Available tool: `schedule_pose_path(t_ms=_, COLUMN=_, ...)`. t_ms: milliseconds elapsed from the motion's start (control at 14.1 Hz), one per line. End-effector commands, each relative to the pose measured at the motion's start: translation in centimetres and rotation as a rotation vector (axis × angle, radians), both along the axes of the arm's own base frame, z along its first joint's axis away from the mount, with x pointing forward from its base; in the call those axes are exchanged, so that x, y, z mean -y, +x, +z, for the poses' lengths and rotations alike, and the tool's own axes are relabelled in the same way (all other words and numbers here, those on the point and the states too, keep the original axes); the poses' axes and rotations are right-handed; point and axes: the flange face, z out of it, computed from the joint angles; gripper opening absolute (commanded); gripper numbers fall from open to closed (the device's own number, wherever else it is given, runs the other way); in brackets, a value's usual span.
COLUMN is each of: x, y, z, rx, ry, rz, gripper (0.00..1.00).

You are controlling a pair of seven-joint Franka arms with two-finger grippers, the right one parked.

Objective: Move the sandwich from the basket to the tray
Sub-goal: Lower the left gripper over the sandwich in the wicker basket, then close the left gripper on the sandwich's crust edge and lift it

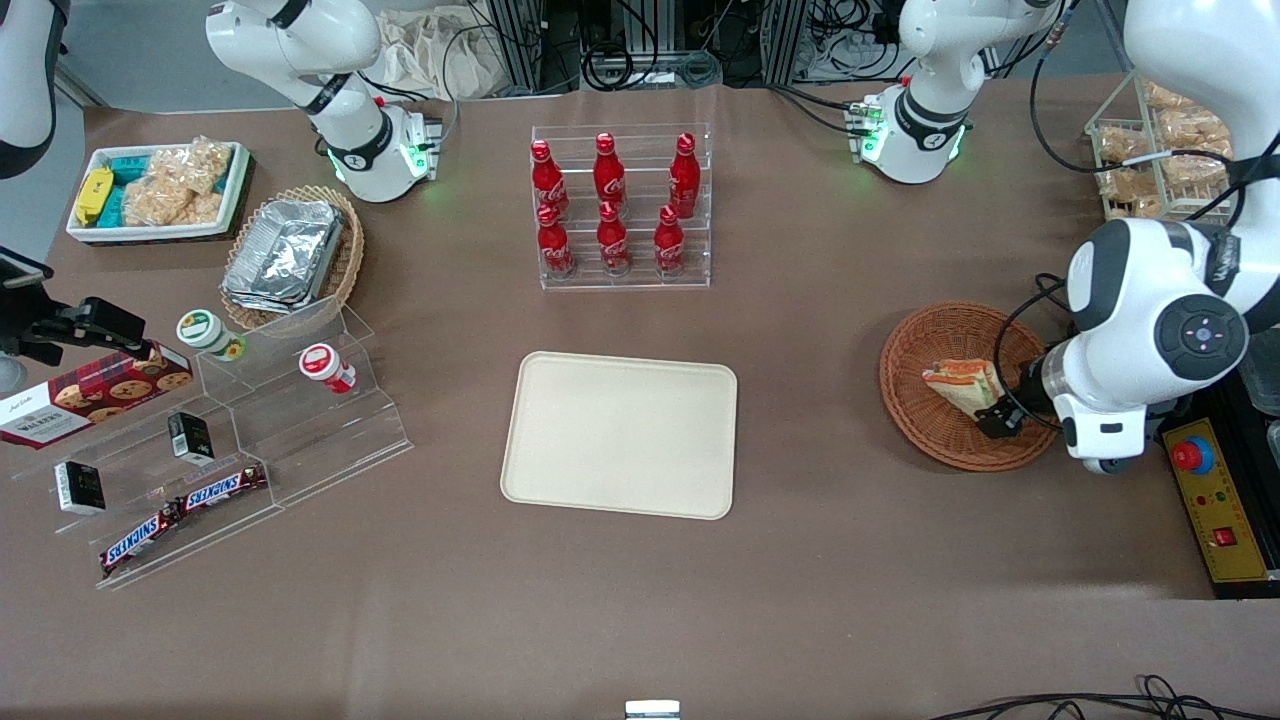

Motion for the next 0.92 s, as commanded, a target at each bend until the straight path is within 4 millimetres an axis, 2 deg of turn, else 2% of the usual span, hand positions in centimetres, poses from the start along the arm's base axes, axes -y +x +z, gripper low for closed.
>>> schedule_pose_path(t_ms=0, x=-3.6, y=-4.3, z=-3.5, rx=0.056, ry=0.011, rz=0.068, gripper=0.99)
schedule_pose_path(t_ms=142, x=-4.4, y=-5.6, z=-5.9, rx=0.098, ry=-0.006, rz=0.082, gripper=0.99)
schedule_pose_path(t_ms=496, x=-4.5, y=-5.5, z=-6.6, rx=0.101, ry=-0.028, rz=0.147, gripper=0.99)
schedule_pose_path(t_ms=708, x=-3.4, y=-5.7, z=-7.0, rx=0.091, ry=-0.035, rz=0.21, gripper=0.99)
schedule_pose_path(t_ms=850, x=-2.5, y=-5.8, z=-8.1, rx=0.073, ry=-0.061, rz=0.223, gripper=0.99)
